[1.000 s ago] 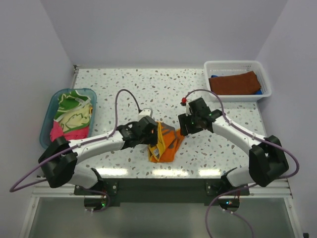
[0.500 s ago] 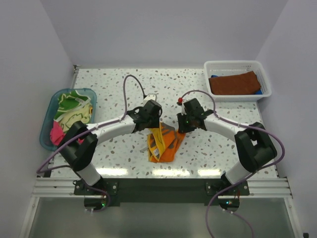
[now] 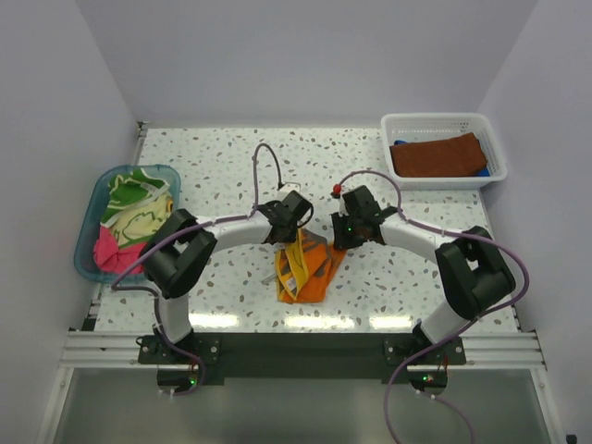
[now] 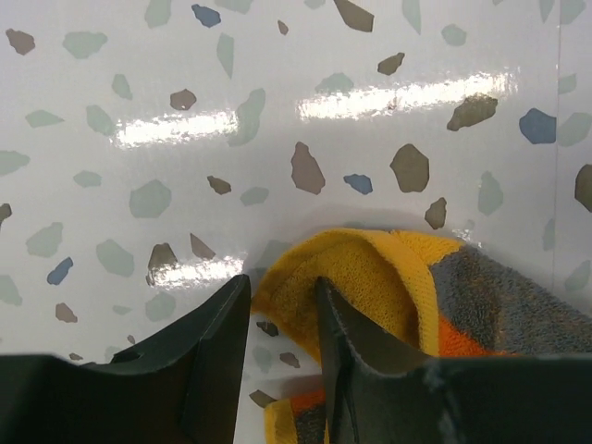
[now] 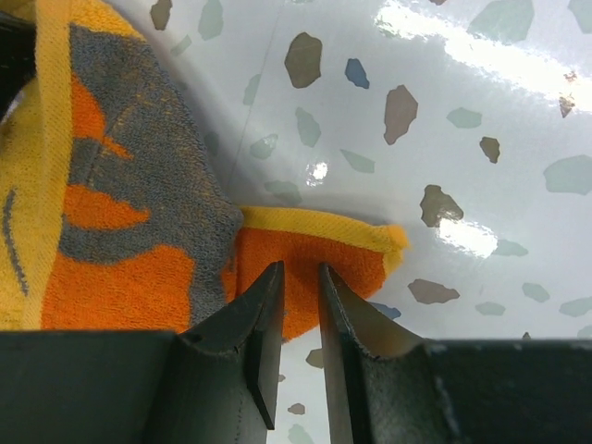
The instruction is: Fold and stack the towels
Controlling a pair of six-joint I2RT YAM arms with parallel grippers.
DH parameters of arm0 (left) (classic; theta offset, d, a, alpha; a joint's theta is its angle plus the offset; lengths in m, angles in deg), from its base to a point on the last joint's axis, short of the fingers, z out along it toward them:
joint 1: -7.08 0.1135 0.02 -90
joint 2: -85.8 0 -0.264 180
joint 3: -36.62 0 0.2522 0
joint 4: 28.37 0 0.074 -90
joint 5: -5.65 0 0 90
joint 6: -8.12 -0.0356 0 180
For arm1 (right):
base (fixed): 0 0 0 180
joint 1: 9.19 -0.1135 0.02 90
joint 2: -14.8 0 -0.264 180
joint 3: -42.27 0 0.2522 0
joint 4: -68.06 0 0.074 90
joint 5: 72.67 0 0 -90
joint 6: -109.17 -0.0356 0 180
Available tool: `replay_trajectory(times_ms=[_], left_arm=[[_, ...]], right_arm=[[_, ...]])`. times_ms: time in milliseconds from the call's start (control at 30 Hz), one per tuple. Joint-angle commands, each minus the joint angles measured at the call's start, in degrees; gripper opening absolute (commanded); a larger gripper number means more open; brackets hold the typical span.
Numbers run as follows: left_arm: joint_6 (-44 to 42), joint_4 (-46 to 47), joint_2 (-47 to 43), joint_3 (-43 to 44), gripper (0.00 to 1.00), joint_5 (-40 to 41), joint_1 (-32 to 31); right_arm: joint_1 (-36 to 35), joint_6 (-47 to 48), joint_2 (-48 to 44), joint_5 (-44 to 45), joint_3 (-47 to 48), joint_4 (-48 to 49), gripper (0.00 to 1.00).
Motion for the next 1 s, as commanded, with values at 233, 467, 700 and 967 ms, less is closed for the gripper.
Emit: replay_trajectory(times_ms=[233, 467, 700, 967], left_arm=[[3.2, -13.8, 4.1, 0.8, 0.34, 17.7, 0.6], [3.6, -17.4, -3.4, -5.2, 0.37, 20.7, 6.0], [1.5, -18.2, -6.9, -6.6, 0.4, 20.5, 8.8], [1.0, -15.9, -7.7, -9.2, 0.41, 19.0, 8.7]], right_arm=[[6.5, -3.2, -0.4, 8.2, -1.5, -6.5, 0.25], [14.3, -4.3, -4.1, 10.6, -2.5, -9.7, 0.27], [6.8, -1.3, -7.8, 5.8, 1.3, -7.9, 0.31], [-5.6, -3.8, -2.6, -7.3, 6.0, -3.5, 0.57]])
